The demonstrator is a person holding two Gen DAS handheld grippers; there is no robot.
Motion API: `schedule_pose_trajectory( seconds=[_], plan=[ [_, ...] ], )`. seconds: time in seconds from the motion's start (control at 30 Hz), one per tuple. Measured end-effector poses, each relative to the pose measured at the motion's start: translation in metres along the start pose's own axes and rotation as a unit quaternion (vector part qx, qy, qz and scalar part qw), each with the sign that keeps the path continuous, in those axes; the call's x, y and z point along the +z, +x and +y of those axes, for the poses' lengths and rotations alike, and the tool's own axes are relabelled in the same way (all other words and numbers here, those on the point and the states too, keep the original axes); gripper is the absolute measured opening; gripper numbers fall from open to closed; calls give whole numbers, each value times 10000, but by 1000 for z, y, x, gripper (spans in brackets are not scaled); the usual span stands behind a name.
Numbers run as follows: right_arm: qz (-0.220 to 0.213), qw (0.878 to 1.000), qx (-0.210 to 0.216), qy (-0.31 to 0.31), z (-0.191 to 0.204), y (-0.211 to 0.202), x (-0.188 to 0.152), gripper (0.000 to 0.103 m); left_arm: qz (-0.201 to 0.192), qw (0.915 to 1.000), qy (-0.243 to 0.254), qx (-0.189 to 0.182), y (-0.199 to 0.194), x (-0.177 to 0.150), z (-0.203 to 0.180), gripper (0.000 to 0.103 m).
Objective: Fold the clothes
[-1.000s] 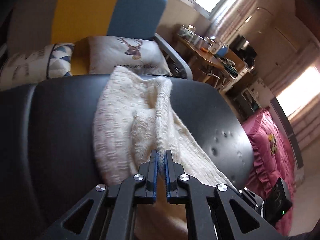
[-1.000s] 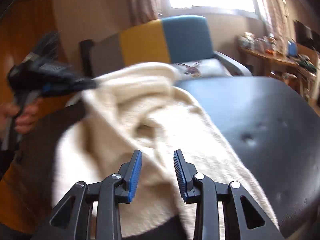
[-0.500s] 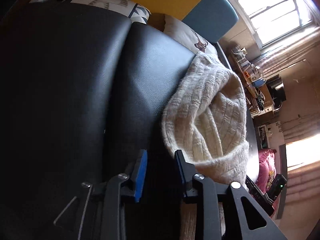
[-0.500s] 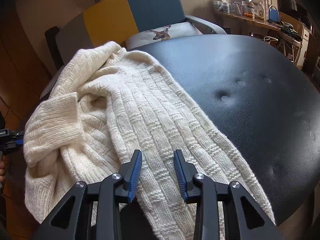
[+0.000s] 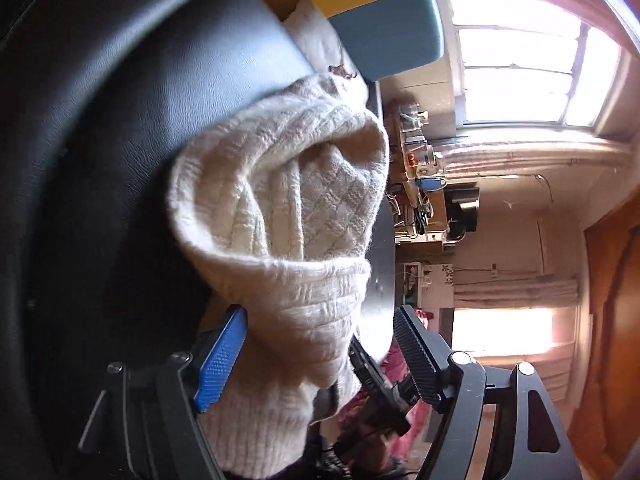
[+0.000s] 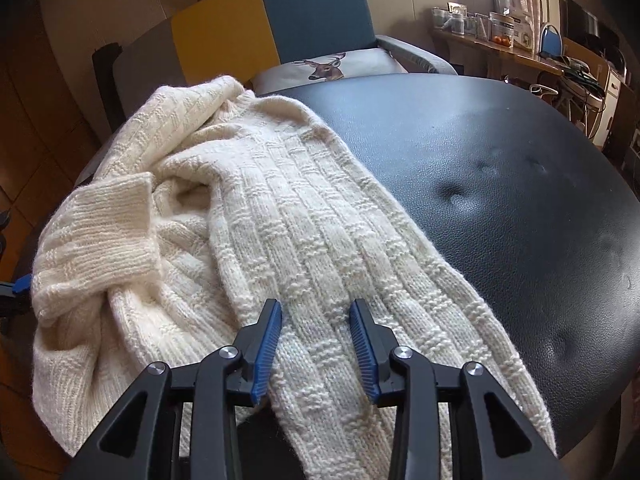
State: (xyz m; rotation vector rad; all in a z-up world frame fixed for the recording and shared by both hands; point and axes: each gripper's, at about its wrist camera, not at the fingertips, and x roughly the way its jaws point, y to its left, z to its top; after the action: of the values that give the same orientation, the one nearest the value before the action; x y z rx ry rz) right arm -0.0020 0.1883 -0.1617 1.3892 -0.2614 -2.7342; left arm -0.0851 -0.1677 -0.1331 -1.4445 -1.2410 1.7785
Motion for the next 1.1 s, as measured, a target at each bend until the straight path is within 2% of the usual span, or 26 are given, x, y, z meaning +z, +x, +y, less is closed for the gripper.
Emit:
schedule_pose_trajectory(
  seconds=[0.2, 0.27, 0.3, 0.33, 0.4, 0.5, 0.63, 0.7, 0.77, 0.8, 0.87, 0.93, 1.0, 1.1],
  plan=[
    [-37, 10000, 10, -86, 1, 1, 0, 37, -35, 9973, -695, 213, 11, 5, 13, 74],
    [-19, 9999, 32, -96, 1, 2, 1, 37, -138, 9962, -788, 340, 12, 4, 17, 56],
    [-9, 9999, 38, -113, 1, 2, 2, 37, -203, 9961, -753, 420, 11, 3, 18, 37],
    [13, 9999, 42, -133, 2, 2, 3, 37, -269, 9958, -717, 501, 11, 2, 19, 28],
    [100, 9998, 43, -172, 3, 2, 6, 37, -499, 9951, -664, 540, 5, 0, 19, 26],
    [192, 9993, 108, -311, 8, -2, 16, 37, -1111, 9911, -232, 692, -19, -5, 9, 25],
    [134, 9965, 363, -739, 26, -4, 29, 37, -1821, 9784, 277, 942, -60, -8, 0, 25],
    [187, 9934, 400, -1057, 39, 1, 33, 37, -1934, 9736, 378, 1155, -77, -6, 4, 25],
    [342, 9900, 281, -1338, 51, 13, 33, 37, -1781, 9759, 370, 1207, -86, -3, 12, 24],
    [456, 9888, 208, -1409, 54, 20, 33, 37, -1626, 9789, 411, 1166, -85, -3, 13, 24],
    [568, 9870, 84, -1499, 58, 31, 31, 41, -1268, 9861, 442, 982, -74, -6, 12, 37],
    [419, 9876, 56, -1514, 60, 32, 27, 46, -821, 9949, 260, 522, -50, -8, 9, 83],
    [331, 9869, 44, -1581, 61, 31, 23, 48, -572, 9978, 126, 309, -30, -6, 4, 86],
    [234, 9858, 86, -1658, 60, 29, 19, 49, -315, 9990, -248, 202, -2, 1, 4, 86]
  ],
)
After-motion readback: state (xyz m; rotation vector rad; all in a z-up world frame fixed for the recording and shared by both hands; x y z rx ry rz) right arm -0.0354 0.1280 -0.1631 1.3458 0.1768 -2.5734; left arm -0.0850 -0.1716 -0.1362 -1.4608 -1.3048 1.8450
